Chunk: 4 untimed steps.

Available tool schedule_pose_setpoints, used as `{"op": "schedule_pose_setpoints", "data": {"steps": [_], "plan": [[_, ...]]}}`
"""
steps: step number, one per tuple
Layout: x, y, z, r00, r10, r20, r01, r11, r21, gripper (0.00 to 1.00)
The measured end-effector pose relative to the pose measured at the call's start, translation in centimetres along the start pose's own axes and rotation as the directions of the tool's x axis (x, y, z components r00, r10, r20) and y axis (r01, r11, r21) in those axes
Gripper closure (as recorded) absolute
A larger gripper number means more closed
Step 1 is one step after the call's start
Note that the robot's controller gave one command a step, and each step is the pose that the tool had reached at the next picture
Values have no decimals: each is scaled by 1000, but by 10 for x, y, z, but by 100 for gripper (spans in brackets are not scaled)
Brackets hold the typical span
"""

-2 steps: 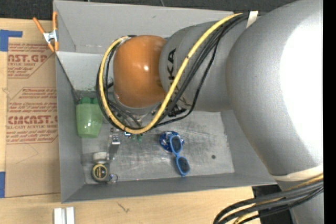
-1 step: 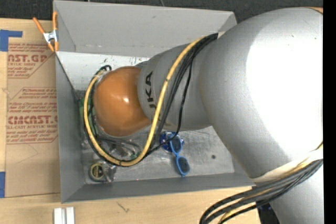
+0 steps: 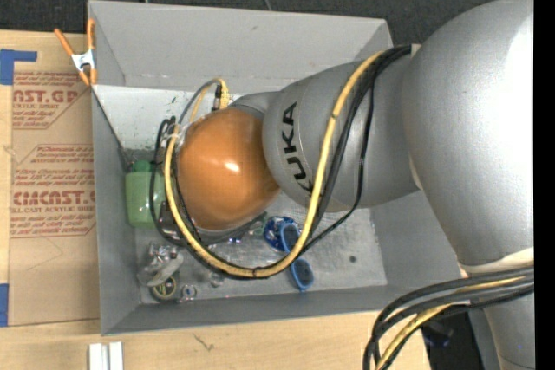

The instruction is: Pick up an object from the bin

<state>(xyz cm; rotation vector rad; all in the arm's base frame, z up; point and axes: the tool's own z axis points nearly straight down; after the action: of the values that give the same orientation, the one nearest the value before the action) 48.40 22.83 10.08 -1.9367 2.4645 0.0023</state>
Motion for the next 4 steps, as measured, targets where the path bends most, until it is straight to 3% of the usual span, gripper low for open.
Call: {"op": "schedule_pose_setpoints", "data": {"steps": [1,2,3,4], "plan": [[-17,7,1,987,-161,-3,161,987,-4,0],[-24,6,23,808,-588,9,588,808,16,0],[-15,4,27,684,-730,5,730,684,7,0],[-15,3,26,683,-730,3,730,683,7,100]]}}
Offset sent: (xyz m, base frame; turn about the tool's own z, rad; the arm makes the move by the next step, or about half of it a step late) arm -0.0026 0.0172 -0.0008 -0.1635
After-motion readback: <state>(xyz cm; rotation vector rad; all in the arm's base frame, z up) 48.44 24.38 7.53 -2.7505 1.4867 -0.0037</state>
